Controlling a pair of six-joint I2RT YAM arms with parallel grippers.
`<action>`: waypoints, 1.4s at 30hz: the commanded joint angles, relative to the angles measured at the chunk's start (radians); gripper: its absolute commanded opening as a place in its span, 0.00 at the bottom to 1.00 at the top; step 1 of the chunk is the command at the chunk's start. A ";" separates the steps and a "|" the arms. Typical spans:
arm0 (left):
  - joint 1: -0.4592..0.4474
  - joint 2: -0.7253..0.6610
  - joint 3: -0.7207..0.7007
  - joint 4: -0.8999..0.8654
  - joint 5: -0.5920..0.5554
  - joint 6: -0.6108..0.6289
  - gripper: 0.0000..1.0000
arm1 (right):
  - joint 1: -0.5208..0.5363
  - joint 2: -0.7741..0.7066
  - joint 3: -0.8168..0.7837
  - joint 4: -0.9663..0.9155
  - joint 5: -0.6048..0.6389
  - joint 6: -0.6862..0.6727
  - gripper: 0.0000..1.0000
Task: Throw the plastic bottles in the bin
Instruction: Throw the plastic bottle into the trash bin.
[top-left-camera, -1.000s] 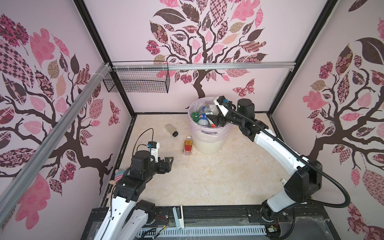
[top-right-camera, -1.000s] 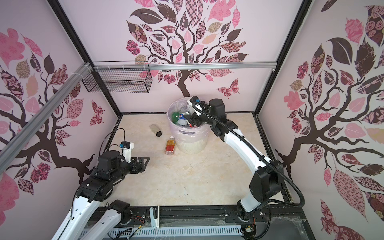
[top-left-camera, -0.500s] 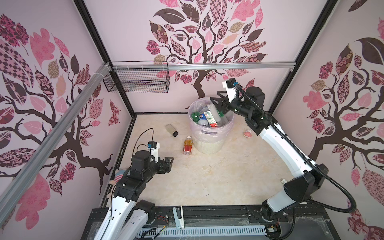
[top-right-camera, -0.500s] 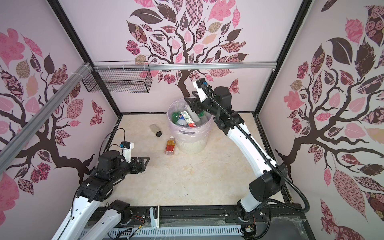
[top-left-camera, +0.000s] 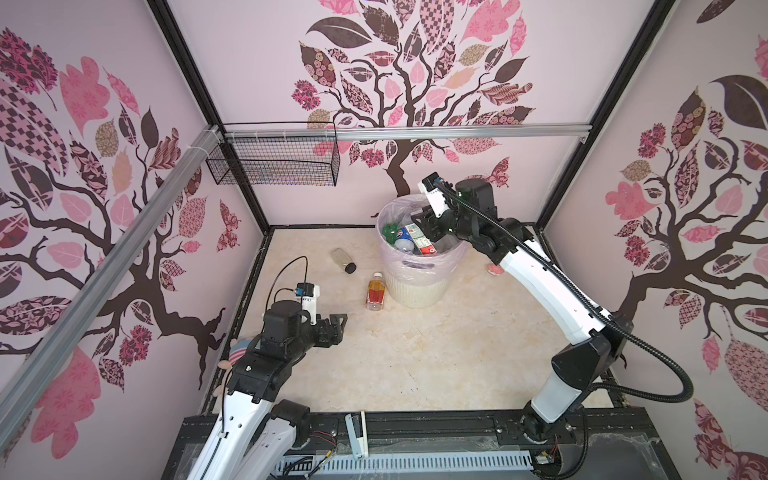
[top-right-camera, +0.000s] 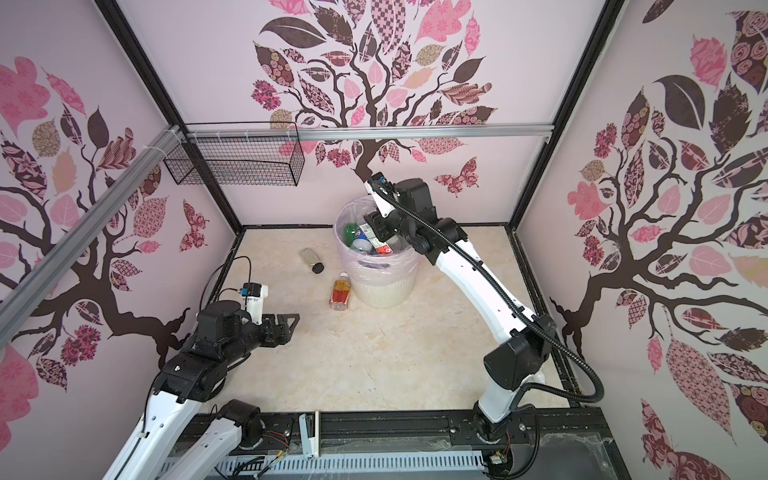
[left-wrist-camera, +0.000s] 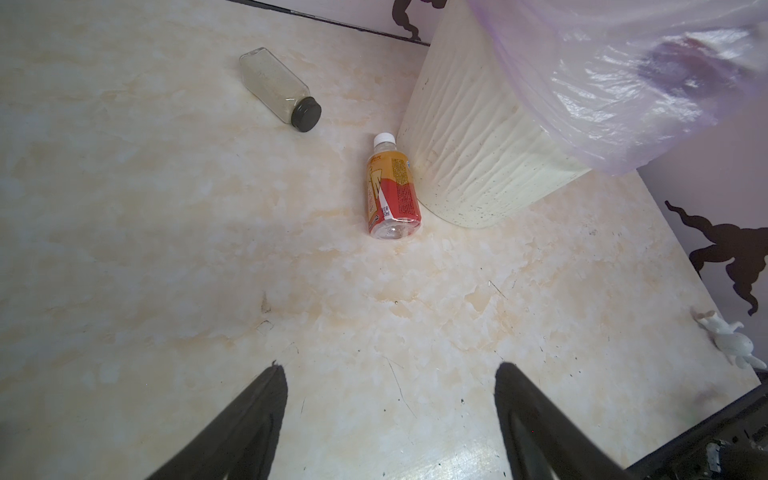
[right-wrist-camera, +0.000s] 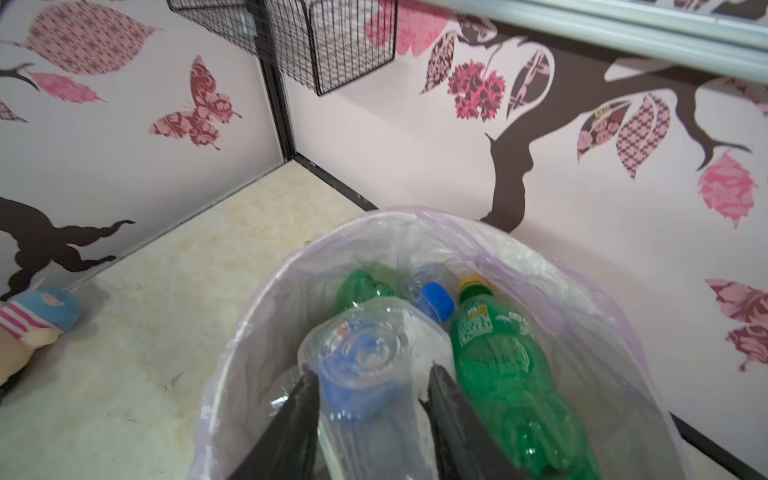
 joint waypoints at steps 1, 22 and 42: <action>0.004 -0.001 -0.018 0.015 -0.011 0.006 0.82 | -0.004 0.022 0.027 -0.067 0.062 -0.008 0.43; 0.004 -0.001 -0.019 0.016 -0.010 0.003 0.82 | -0.004 0.132 0.045 -0.066 0.173 0.001 0.43; 0.004 0.037 -0.011 0.028 0.027 0.008 0.85 | -0.033 -0.134 -0.047 0.029 -0.007 0.119 0.62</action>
